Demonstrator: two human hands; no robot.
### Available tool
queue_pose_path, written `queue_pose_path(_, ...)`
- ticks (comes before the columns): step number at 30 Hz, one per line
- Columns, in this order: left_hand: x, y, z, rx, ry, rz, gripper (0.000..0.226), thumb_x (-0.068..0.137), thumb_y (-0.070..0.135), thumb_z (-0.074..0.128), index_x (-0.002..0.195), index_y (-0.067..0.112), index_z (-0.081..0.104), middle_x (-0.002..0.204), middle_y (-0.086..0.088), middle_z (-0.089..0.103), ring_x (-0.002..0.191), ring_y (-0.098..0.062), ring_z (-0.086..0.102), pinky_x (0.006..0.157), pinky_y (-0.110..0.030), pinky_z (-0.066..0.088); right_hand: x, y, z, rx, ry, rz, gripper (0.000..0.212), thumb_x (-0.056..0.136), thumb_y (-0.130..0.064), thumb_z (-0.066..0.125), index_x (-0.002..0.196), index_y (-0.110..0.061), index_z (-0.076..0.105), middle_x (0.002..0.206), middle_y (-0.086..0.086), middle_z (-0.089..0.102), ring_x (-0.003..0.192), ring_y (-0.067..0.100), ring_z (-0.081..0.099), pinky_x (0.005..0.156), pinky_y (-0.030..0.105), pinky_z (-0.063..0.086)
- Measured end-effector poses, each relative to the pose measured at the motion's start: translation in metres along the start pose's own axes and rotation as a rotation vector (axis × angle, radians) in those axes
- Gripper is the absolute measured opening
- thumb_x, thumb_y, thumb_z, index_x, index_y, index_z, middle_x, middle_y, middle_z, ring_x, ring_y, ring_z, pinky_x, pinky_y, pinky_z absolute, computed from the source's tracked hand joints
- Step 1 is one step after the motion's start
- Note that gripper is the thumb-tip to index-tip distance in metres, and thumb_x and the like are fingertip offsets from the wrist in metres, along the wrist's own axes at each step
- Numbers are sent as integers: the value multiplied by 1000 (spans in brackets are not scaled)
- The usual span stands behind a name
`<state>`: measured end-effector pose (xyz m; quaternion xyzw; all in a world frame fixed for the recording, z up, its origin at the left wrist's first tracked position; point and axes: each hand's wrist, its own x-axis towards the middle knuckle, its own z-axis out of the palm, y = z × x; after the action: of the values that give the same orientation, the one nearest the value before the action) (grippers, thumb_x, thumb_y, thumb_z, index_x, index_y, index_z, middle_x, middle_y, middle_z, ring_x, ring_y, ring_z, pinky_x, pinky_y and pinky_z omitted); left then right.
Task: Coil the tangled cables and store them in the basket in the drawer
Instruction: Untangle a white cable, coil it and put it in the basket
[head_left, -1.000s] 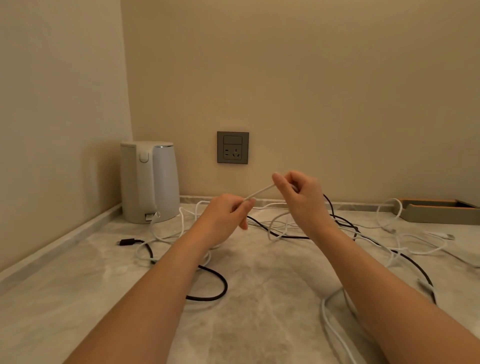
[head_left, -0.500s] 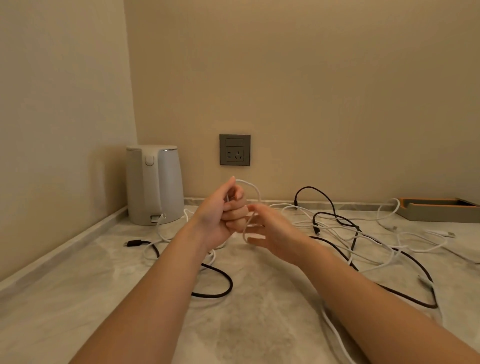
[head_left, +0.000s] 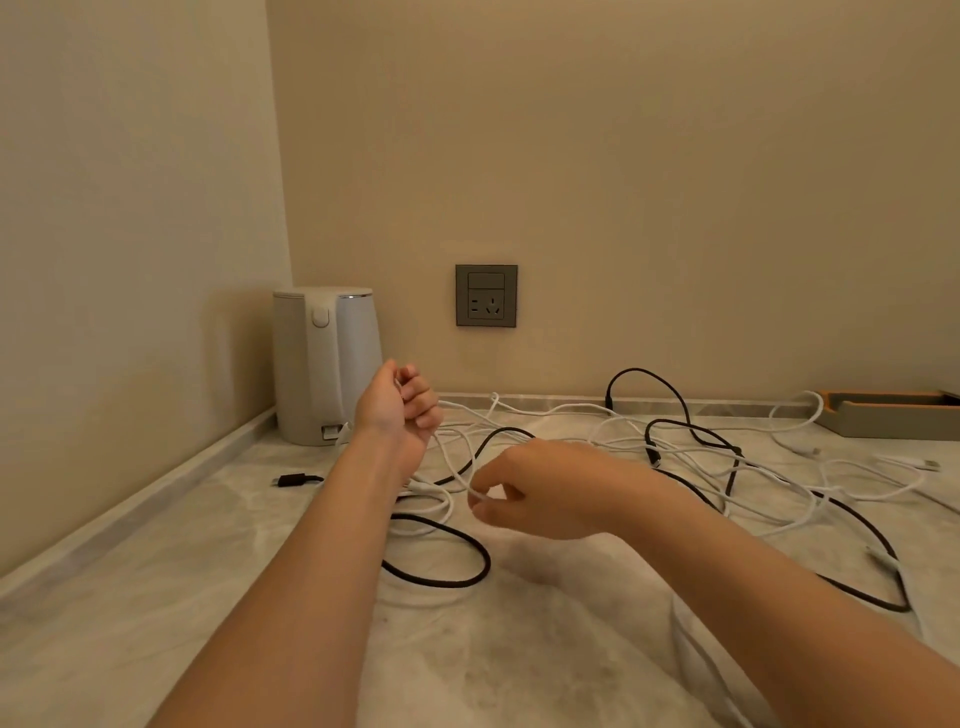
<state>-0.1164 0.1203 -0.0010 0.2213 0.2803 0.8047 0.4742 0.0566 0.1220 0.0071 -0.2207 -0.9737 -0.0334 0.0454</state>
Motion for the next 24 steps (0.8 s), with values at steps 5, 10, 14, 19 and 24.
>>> queue_pose_path(5, -4, -6, 0, 364, -6, 72, 43, 105, 33, 24, 68, 17, 39, 44, 8, 33, 33, -4, 29, 34, -17, 27, 2, -3, -7, 133, 413, -162, 35, 97, -35, 48, 65, -22, 52, 53, -7, 44, 52, 10, 39, 55, 34, 39)
queue_pose_path(10, -17, -27, 21, 677, -175, 43, 40, 105, 28, 27, 76, 10, 47, 46, 4, 46, 37, -7, 43, 39, -18, 40, 8, 24, -3, 324, 749, -111, 27, 92, -30, 55, 76, -11, 66, 60, -8, 53, 55, 12, 46, 54, 35, 39)
queue_pose_path(14, -30, -40, 35, 706, -356, -112, 39, 104, 28, 29, 75, 12, 48, 47, 5, 46, 38, -8, 43, 41, -18, 39, 11, 40, 3, 591, 955, 2, 20, 88, -26, 61, 71, -17, 64, 54, -16, 51, 54, 3, 45, 56, 23, 35)
queue_pose_path(19, -40, -43, 44, 495, -479, -358, 53, 102, 45, 23, 60, 17, 40, 39, 8, 29, 29, -3, 24, 33, -16, 22, 13, 48, 6, 951, 964, 135, 24, 87, -20, 66, 64, -20, 64, 56, -13, 55, 57, 3, 43, 59, 19, 36)
queue_pose_path(24, -42, -42, 45, 324, -593, -447, 65, 99, 52, 16, 51, 17, 43, 36, 8, 27, 26, -2, 23, 30, -15, 20, 16, 47, 13, 1227, 815, 223, 30, 92, -22, 59, 63, -16, 65, 55, -11, 62, 59, 1, 56, 67, 20, 45)
